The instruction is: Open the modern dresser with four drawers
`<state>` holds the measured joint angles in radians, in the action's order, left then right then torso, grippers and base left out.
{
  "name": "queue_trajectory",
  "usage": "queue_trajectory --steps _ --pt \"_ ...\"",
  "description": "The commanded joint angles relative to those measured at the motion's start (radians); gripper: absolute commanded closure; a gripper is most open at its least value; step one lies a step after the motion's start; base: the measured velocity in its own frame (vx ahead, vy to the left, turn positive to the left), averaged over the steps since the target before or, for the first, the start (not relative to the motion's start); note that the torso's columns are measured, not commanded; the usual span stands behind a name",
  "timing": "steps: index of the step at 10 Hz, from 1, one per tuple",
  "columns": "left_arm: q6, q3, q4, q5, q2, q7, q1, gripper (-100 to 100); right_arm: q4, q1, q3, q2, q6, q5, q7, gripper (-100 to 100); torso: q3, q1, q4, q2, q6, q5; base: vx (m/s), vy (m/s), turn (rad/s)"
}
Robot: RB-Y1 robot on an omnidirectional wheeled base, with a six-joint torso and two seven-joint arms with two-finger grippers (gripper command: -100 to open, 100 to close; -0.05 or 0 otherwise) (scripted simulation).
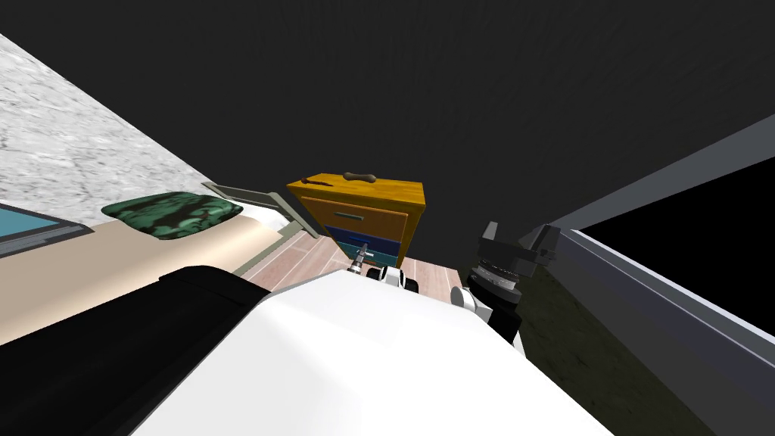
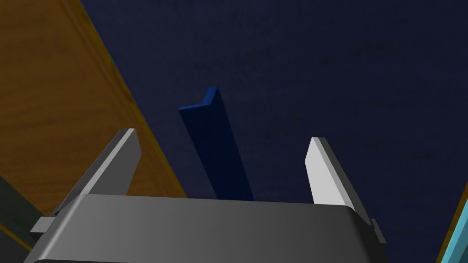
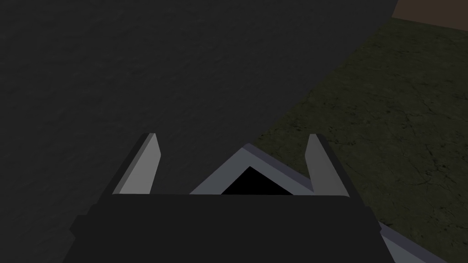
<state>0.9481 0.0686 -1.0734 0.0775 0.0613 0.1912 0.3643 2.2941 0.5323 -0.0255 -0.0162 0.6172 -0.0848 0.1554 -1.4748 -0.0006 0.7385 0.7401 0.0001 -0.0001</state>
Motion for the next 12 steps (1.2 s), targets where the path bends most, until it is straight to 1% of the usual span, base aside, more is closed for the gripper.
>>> queue_trajectory --steps 1,2,4,5,6,7,8,9,12 --pt "0.012 0.001 0.026 0.002 -0.021 0.004 -0.007 -100 0.000 0.000 0.000 0.000 0.000 0.000 0.000 0 0.000 0.000 0.000 0.000 0.000 0.000 0.024 -0.006 -0.005" --pt "-0.014 -0.001 0.007 0.001 -0.021 0.001 -0.014 -100 0.000 0.000 0.000 0.000 0.000 0.000 0.000 0 0.000 0.001 0.000 0.001 0.000 0.000 0.030 -0.008 -0.005" --pt "-0.042 -0.003 -0.015 0.000 -0.019 -0.002 -0.021 -100 0.000 0.000 0.000 0.000 0.000 0.000 0.000 0 -0.002 0.001 -0.001 -0.003 0.000 0.000 0.039 -0.007 -0.007" --pt "-0.029 -0.002 -0.008 0.000 -0.018 -0.001 -0.017 -100 0.000 0.000 0.000 0.000 0.000 0.000 0.000 0 -0.002 0.001 -0.001 -0.003 0.000 0.000 0.017 -0.003 -0.001" --pt "-0.003 0.000 0.016 0.001 -0.022 0.003 -0.012 100 0.000 0.000 0.000 0.000 0.000 0.000 0.000 0 -0.001 0.001 0.000 -0.001 0.000 0.000 -0.025 0.003 0.010" --pt "0.008 0.001 0.025 0.002 -0.023 0.004 -0.009 100 0.000 0.000 0.000 0.000 0.000 0.000 0.000 0 0.000 0.001 0.000 0.001 0.000 0.000 -0.040 0.006 -0.001" --pt "0.004 0.002 0.004 0.001 -0.023 0.002 -0.018 100 0.000 0.000 0.000 0.000 0.000 0.000 0.000 0 0.000 0.005 -0.006 -0.004 -0.001 0.004 -0.027 -0.005 -0.004" --pt "-0.021 0.004 -0.017 0.003 -0.017 -0.004 -0.011 100 0.000 0.000 0.000 0.000 0.000 0.000 0.000 0 -0.003 0.006 -0.005 -0.008 -0.001 0.004 -0.127 0.003 0.018" --pt "-0.060 0.007 -0.043 0.006 -0.010 -0.012 -0.002 100 0.000 -0.001 0.000 0.000 0.000 0.000 0.000 0 0.000 0.005 -0.004 -0.002 -0.002 0.002 -0.189 -0.014 0.019"
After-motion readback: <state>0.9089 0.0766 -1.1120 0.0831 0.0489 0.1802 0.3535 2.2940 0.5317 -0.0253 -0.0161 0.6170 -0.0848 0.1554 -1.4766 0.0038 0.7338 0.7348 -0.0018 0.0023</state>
